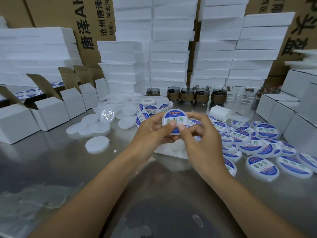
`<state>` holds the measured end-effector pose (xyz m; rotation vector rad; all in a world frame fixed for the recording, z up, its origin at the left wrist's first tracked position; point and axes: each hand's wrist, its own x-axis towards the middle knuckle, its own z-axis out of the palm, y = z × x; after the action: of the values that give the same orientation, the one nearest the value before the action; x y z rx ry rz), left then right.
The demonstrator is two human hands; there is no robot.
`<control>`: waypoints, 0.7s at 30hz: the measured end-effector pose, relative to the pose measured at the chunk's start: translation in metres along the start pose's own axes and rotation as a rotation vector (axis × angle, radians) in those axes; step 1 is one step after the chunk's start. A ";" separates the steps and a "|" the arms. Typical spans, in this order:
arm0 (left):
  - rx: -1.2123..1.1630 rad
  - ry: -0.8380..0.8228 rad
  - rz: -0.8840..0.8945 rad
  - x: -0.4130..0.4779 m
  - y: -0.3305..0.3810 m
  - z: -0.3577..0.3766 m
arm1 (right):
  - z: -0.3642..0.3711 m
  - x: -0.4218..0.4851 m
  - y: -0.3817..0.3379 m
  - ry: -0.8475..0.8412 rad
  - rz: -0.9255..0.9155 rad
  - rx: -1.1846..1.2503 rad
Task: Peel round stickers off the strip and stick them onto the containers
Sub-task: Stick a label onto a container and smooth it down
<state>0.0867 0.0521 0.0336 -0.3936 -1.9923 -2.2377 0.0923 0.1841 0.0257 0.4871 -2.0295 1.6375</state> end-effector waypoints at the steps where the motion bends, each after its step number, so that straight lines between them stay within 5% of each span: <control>1: 0.005 0.004 -0.003 0.000 0.000 0.001 | 0.000 0.001 0.001 0.005 0.008 0.002; 5: -0.130 0.129 -0.019 0.003 0.005 -0.002 | -0.010 0.008 0.007 0.098 0.044 -0.013; 9: -0.213 0.427 0.009 0.012 0.013 -0.028 | -0.035 0.019 0.017 0.225 0.116 -0.182; 14: 0.483 0.673 0.067 0.022 -0.003 -0.057 | -0.055 0.022 0.033 0.241 0.217 -0.610; 21: 1.125 0.430 -0.036 0.019 -0.025 -0.078 | -0.058 0.021 0.033 0.181 0.231 -0.925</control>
<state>0.0527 -0.0199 0.0069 0.2336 -2.5294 -0.7886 0.0653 0.2488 0.0211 -0.2244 -2.4571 0.6459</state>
